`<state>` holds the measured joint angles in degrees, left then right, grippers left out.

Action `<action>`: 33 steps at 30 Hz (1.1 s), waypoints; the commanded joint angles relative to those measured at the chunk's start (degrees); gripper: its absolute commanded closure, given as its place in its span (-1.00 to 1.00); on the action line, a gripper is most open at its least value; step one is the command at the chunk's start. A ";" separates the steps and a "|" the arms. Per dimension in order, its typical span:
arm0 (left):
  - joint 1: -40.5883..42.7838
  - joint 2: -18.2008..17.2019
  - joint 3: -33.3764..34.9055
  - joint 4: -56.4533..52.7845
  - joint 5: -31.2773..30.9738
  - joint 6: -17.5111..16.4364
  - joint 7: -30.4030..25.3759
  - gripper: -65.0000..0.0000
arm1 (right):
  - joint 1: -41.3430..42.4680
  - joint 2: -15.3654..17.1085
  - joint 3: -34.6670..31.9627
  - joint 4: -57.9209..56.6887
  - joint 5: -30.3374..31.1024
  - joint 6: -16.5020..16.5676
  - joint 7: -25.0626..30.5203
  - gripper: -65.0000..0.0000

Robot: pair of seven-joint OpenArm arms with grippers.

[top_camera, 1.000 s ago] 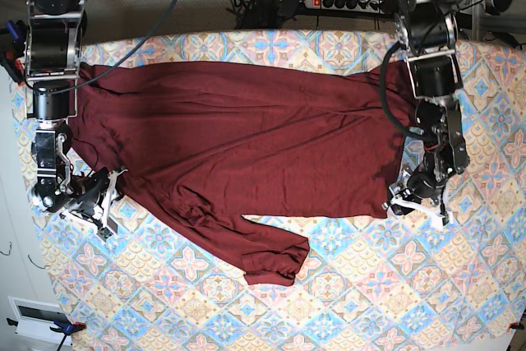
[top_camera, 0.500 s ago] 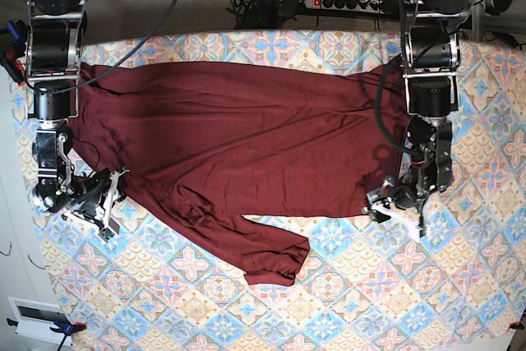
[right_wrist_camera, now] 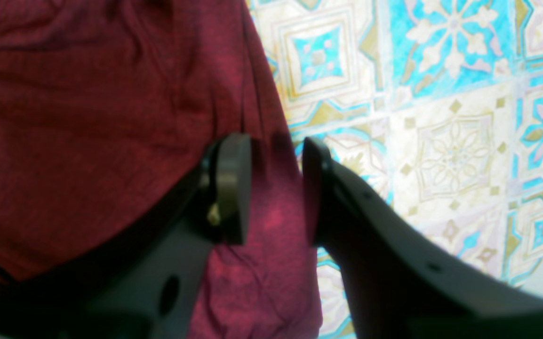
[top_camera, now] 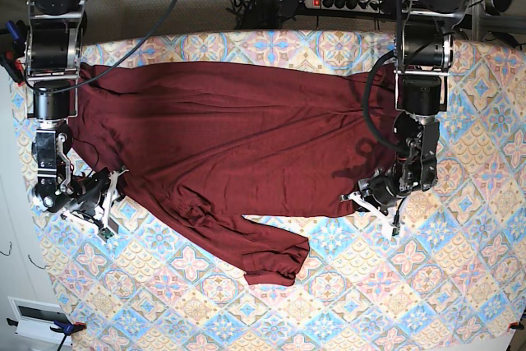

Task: Layout the t-shirt on the table in an organized manner, then fold the t-shirt properly
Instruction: 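Grasp the shirt's side edges near the hem with both grippers, then lift the hem edges with both grippers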

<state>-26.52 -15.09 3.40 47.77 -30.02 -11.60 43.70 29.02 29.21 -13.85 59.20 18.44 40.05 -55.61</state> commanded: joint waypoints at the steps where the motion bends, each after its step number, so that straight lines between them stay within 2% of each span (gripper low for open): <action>1: -1.65 -0.69 -0.37 0.89 -0.27 0.21 -0.67 1.00 | 1.71 0.99 0.53 0.89 0.60 -0.05 0.89 0.44; 8: -1.39 -0.69 -5.99 0.98 -0.09 0.21 -0.76 1.00 | 1.71 0.99 0.53 0.45 0.51 -0.05 0.98 0.44; 13: -0.42 -0.69 -7.40 1.07 0.00 0.21 -0.76 1.00 | 1.97 0.99 -0.09 0.27 0.51 -0.05 3.88 0.43; 15: -0.33 -0.69 -7.40 1.07 0.00 0.21 -0.76 1.00 | 2.68 0.99 -1.23 0.19 -0.28 -0.05 4.32 0.35; 18: -0.33 -0.69 -7.22 1.07 0.00 0.21 -0.76 1.00 | 4.26 0.99 -3.16 0.19 -4.77 -0.05 4.49 0.19; 20: -0.33 -0.69 -7.22 1.07 0.00 0.21 -0.76 1.00 | 4.35 -1.56 -3.34 0.19 -8.63 -0.05 4.58 0.15; 23: -0.33 -0.69 -7.22 1.07 0.00 0.12 -0.76 1.00 | 4.52 -7.19 -3.34 -1.49 -13.47 -0.05 5.02 0.15; 29: -0.33 -0.69 -7.31 1.07 0.00 0.12 -0.67 1.00 | 4.52 -7.45 -3.34 -12.65 -15.67 -0.05 12.05 0.15; 33: 0.46 -1.66 -7.31 1.07 -0.18 0.03 -0.67 1.00 | 4.52 -7.54 -3.25 -14.67 -15.67 -0.05 14.16 0.15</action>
<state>-24.71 -15.55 -3.73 47.83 -30.44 -11.79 43.46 32.25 21.50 -17.19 44.05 3.95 40.32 -41.12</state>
